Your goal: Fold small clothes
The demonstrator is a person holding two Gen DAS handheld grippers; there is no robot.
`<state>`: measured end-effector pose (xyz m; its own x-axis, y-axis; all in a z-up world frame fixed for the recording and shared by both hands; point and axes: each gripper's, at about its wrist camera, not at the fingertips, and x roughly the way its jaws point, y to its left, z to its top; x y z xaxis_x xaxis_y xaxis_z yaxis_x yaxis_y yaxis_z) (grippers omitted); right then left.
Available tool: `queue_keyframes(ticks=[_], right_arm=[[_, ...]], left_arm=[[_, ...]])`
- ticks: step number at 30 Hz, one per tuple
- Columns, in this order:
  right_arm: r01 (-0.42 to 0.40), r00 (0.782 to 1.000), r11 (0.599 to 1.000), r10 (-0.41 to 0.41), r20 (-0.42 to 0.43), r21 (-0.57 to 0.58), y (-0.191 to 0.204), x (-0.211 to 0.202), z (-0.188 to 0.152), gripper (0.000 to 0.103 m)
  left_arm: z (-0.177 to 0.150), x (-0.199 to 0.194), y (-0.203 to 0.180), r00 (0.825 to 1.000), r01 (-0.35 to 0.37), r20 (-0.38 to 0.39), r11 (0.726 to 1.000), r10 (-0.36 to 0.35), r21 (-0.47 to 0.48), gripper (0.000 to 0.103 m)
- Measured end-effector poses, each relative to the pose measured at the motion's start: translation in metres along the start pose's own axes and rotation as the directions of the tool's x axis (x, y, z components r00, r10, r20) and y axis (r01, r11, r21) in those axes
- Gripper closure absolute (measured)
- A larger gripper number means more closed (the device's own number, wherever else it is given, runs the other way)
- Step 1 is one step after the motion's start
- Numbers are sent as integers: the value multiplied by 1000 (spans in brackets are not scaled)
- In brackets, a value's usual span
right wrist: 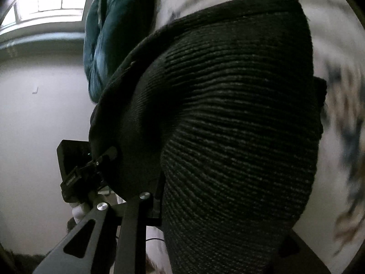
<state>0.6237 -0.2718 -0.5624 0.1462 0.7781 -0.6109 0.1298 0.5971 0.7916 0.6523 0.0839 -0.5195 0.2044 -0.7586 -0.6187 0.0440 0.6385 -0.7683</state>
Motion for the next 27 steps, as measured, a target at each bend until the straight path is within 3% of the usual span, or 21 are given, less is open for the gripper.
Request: queue_keyframes(ticks=[6,11,13,15,17,18,19,20,23,25,26,27], right_arm=[[64,996,998,-66,64,28,-14,3,98,81],[120,990,990,-125,59,70,-41,16,146,81],[135,990,986,-139,33,96,-43,34,158,80],[172,984,979,-176,23,107,-35,42,161,67],[230,972,966,-234,23,117,-30,38,162,61],[273,960,956,-278,32,108,-27,31,158,51],[341,937,935,-346,44,92,-19,29,159,46],[445,890,893,-449,74,64,-10,21,154,36],[613,781,789,-612,128,35,4,1,132,4],[685,715,728,-678,168,21,24,-3,120,0],[730,668,683,-718,198,12,36,-5,111,0],[757,635,653,-739,224,6,47,-6,104,0]], left_arm=[[93,59,-1,998,-36,-48,997,39,65,71],[127,104,17,986,-98,-129,991,110,93,70],[130,112,29,980,-114,-157,991,123,63,63],[130,111,35,979,-103,-173,994,106,28,60],[129,101,36,982,-99,-160,995,97,-1,59],[128,95,33,983,-117,-147,993,115,-6,59],[128,89,28,982,-144,-126,990,143,2,59],[127,82,23,979,-177,-100,984,177,15,56],[119,58,-2,941,-339,29,937,337,83,49],[105,40,-18,904,-424,105,900,413,105,41],[95,31,-27,886,-459,137,882,444,108,36],[85,25,-39,861,-501,165,857,481,117,29]])
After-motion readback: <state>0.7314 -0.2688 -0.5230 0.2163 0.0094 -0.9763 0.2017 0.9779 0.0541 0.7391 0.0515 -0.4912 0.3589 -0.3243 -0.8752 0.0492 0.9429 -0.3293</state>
